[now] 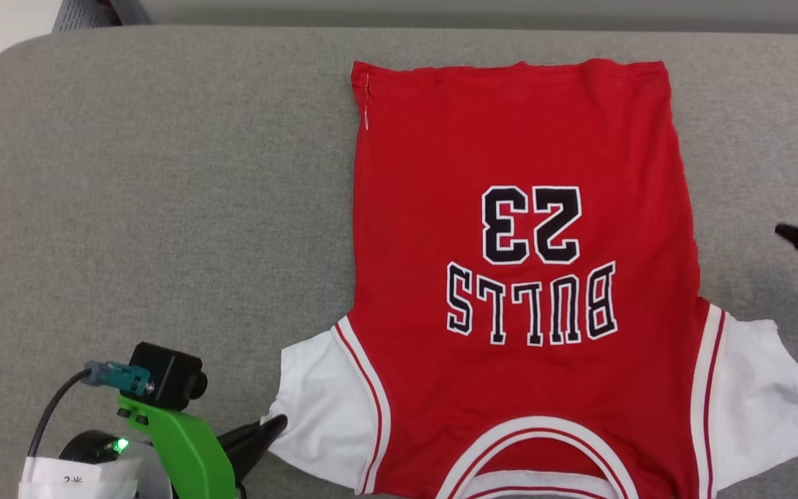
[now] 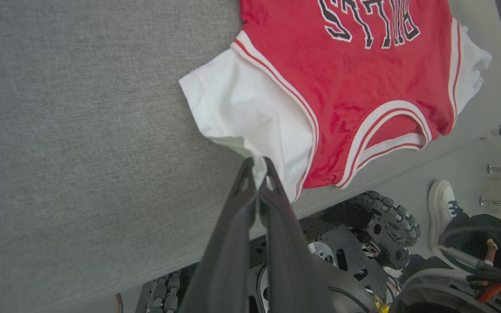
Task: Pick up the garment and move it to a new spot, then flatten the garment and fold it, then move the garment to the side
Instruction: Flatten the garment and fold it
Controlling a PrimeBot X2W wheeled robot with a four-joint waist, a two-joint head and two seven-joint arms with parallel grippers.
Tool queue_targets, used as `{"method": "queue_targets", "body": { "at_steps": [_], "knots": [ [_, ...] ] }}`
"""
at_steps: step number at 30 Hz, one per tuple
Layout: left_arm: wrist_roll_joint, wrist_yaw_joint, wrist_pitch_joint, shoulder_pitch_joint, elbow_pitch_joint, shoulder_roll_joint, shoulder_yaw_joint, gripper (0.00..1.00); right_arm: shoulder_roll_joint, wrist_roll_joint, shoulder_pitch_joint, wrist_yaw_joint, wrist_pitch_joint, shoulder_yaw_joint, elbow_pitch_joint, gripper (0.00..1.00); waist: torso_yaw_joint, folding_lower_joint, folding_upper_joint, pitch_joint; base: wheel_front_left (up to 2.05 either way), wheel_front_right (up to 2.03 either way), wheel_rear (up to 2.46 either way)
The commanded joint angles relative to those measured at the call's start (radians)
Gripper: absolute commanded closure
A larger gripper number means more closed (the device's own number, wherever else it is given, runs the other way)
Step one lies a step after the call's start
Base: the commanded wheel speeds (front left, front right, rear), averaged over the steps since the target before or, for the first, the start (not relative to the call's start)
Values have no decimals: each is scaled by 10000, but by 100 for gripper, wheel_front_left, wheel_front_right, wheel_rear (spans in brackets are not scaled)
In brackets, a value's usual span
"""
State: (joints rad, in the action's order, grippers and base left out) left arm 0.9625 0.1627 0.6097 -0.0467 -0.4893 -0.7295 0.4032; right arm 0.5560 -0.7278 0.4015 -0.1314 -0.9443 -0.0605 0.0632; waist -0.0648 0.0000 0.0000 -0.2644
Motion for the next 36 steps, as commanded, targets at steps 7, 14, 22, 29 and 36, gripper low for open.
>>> {"method": "queue_targets", "body": {
  "at_steps": [7, 14, 22, 29, 36],
  "knots": [
    [-818, 44, 96, 844, -593, -85, 229, 100, -368, 1144, 2945, 7, -1492, -127, 696, 0, -1356, 0, 0, -2428, 0, 0, 0],
    [-1093, -215, 146, 1446, -704, 215, 629, 100, -631, 2393, 5457, 7, -1875, -74, 2004, 0, -1999, 0, 0, -3402, 0, 0, 0],
    [-1403, -427, -156, 1997, -639, 598, 824, 100, -554, 3368, 7070, 7, -1731, 68, 3251, 0, -2547, 0, 0, -4016, 0, 0, 0],
    [-1413, -749, -455, 2248, -390, 983, 1077, 100, -327, 3695, 7353, 7, -1673, 194, 3913, 0, -2890, 0, 0, -4286, 0, 0, 0],
    [-1457, -861, -660, 2321, -99, 1141, 1162, 100, -259, 3668, 7169, 7, -1804, 141, 4215, 100, -2960, 0, 0, -4315, 0, 0, 0]
  ]
}}
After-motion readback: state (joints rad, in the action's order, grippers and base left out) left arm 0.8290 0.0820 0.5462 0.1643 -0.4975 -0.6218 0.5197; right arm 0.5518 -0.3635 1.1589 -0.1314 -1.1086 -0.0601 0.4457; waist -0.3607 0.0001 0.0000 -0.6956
